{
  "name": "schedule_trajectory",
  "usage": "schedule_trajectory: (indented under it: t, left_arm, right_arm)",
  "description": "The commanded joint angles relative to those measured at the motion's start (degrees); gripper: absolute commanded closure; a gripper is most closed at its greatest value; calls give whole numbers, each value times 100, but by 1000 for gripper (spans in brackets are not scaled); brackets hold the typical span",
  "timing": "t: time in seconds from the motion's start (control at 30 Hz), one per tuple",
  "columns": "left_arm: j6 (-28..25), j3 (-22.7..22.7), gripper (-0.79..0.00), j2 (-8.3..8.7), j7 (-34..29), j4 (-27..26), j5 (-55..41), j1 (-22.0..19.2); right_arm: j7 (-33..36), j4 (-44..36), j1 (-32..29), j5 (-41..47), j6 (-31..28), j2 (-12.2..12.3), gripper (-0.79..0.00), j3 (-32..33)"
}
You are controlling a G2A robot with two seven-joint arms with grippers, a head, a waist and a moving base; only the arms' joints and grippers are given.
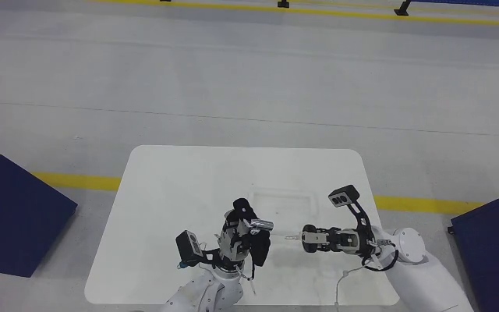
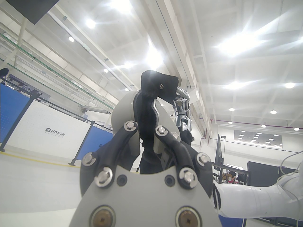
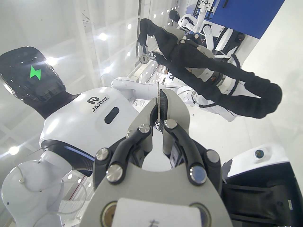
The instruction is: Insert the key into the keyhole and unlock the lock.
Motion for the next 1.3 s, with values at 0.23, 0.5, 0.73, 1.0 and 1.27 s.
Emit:
schedule_trajectory:
  t: [0.23,0.5,0.73,1.0,1.27]
  left_arm:
    - [0,0,0,0,0,0,0,0]
    - [0,0,0,0,0,0,0,0]
    - [0,0,0,0,0,0,0,0]
    - [0,0,0,0,0,0,0,0]
    - [0,0,0,0,0,0,0,0]
  right_arm:
    - [-205,-102,-60,15,61,-21,0,-45]
    - [-766,-337,-376,130,-520,-133,0,-123]
    - [-1081,-420,-504,130,-725,-202,0,-90]
    - [-1403,-525,-614,-108,-959,-255,0,-75]
    - [-1573,-633,-662,-278,-930,-268,0,-83]
